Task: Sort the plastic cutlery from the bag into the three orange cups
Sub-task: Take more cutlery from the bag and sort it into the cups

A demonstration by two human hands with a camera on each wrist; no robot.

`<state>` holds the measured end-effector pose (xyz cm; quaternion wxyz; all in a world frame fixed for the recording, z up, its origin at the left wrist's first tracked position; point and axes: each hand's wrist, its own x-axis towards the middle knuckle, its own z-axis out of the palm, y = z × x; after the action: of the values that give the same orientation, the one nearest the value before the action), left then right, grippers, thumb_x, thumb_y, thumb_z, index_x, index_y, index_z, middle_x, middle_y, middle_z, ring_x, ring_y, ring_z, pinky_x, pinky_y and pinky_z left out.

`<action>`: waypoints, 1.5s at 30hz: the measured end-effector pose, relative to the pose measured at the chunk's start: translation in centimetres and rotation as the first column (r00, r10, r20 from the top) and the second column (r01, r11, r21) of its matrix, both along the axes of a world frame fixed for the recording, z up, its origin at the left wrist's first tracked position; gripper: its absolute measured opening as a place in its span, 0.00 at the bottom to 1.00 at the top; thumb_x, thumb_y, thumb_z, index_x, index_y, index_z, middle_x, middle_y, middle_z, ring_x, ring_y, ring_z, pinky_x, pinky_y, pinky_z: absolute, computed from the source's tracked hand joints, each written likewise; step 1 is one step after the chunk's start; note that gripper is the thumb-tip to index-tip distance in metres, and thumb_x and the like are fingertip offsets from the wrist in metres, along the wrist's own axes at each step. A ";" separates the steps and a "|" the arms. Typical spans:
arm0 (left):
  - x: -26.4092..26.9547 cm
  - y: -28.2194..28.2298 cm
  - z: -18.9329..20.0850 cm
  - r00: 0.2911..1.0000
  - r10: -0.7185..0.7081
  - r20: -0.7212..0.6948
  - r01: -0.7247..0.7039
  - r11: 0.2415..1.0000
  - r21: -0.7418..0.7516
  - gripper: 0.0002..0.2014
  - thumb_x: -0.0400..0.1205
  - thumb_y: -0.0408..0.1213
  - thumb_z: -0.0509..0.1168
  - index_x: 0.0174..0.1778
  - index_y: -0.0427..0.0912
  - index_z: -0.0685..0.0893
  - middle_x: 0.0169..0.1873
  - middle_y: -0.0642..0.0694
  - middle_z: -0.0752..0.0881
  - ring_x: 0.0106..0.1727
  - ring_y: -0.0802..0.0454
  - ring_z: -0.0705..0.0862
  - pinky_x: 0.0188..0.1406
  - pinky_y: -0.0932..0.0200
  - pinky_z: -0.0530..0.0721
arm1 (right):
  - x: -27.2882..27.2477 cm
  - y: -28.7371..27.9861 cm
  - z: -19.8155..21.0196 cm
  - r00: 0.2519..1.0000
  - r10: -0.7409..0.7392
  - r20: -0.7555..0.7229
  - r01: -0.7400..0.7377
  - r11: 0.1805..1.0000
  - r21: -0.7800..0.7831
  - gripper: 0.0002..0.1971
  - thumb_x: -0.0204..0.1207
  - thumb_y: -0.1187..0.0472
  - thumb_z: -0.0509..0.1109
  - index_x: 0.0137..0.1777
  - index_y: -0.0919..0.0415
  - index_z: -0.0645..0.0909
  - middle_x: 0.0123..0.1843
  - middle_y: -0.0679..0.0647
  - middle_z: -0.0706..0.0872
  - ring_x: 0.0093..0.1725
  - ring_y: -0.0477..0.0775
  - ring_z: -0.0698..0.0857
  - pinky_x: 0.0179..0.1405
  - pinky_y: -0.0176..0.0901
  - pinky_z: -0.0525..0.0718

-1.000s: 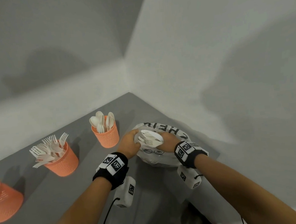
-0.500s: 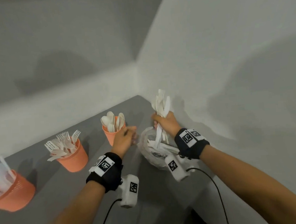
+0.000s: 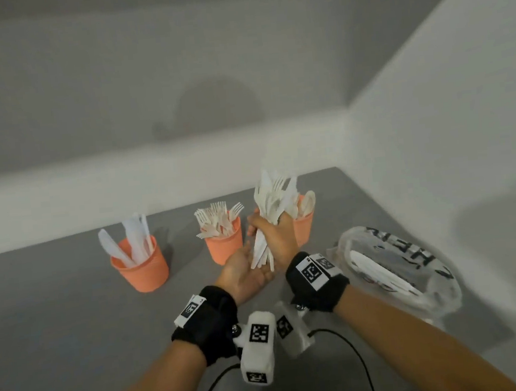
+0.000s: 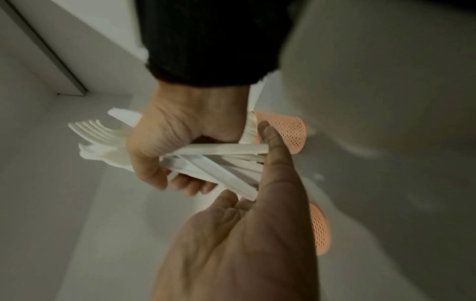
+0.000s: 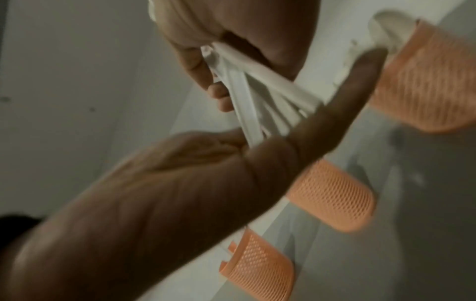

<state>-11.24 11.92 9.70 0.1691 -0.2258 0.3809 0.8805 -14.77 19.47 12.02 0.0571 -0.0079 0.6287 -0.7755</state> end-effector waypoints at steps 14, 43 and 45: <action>1.8 -5.2 0.4 0.950 -0.226 -0.217 0.079 0.843 -0.532 0.29 0.71 0.58 0.68 0.66 0.48 0.76 0.64 0.48 0.81 0.67 0.53 0.78 0.61 0.55 0.75 | 1.3 -2.8 -2.7 0.991 0.063 -0.119 0.004 0.872 0.489 0.07 0.75 0.59 0.67 0.50 0.58 0.82 0.41 0.47 0.85 0.41 0.47 0.83 0.41 0.41 0.78; 0.1 -5.2 2.2 0.940 -0.142 -0.310 -0.074 0.803 -0.592 0.30 0.71 0.46 0.75 0.63 0.34 0.74 0.43 0.38 0.88 0.23 0.47 0.83 0.21 0.57 0.83 | 2.2 -2.4 -2.0 0.880 0.414 0.232 -0.464 0.855 0.232 0.09 0.76 0.69 0.61 0.36 0.62 0.77 0.17 0.50 0.76 0.16 0.46 0.76 0.21 0.38 0.80; -0.3 -5.2 2.4 0.947 0.033 -0.320 -0.235 0.752 -0.616 0.35 0.73 0.42 0.75 0.72 0.39 0.66 0.56 0.38 0.83 0.42 0.45 0.87 0.44 0.49 0.88 | 1.9 -2.2 -2.2 0.937 0.315 0.149 -0.347 0.887 0.306 0.11 0.79 0.66 0.62 0.34 0.60 0.76 0.15 0.46 0.76 0.14 0.45 0.75 0.19 0.37 0.78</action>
<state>-11.50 6.71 12.06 -0.0409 -0.1660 0.6639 0.7280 -12.87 17.26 9.81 0.2190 -0.0683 0.7346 -0.6385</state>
